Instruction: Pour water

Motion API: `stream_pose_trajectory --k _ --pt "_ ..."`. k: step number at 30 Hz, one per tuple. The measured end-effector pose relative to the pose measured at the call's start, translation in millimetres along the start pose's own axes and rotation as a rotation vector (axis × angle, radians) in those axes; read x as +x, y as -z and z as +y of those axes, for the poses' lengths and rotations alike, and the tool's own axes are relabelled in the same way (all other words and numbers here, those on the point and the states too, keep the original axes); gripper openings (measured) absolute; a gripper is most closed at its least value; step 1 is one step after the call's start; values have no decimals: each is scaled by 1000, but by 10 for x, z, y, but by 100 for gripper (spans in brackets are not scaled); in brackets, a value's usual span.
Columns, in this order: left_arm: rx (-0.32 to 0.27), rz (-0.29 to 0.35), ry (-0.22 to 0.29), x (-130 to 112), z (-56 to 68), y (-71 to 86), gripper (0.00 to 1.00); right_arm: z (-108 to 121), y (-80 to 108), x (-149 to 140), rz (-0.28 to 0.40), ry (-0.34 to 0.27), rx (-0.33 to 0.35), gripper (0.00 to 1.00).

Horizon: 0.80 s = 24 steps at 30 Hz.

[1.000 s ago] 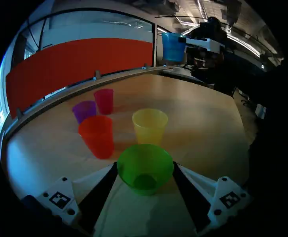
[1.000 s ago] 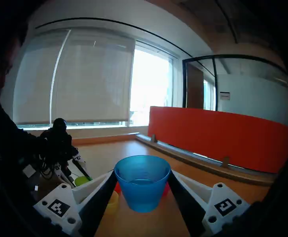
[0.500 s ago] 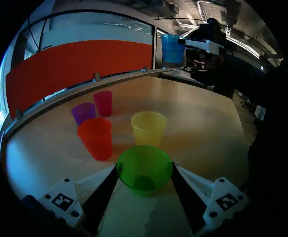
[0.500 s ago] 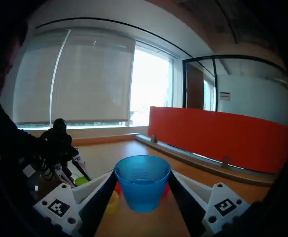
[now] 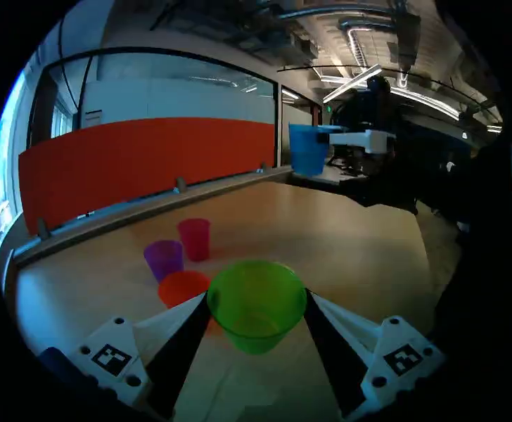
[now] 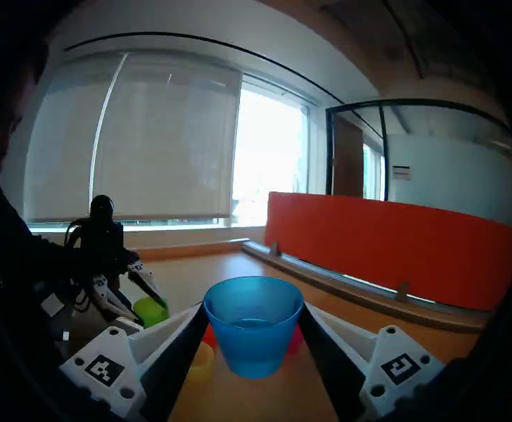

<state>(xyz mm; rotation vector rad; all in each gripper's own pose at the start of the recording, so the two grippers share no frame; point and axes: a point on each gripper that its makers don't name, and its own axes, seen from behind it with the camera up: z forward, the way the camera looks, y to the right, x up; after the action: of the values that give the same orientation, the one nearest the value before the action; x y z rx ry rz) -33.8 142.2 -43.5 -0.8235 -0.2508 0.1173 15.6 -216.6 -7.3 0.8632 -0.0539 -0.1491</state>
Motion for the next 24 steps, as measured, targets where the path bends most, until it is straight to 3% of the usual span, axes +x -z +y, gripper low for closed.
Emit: stream_pose_trajectory --k 9,16,24 --pt "19 133 -18 605 -10 124 89 -35 12 62 8 4 1 91" --pt "30 243 -2 1020 -30 211 89 -64 8 90 13 6 4 91" --pt "26 301 -11 1213 -8 240 89 -83 4 97 13 6 4 91"
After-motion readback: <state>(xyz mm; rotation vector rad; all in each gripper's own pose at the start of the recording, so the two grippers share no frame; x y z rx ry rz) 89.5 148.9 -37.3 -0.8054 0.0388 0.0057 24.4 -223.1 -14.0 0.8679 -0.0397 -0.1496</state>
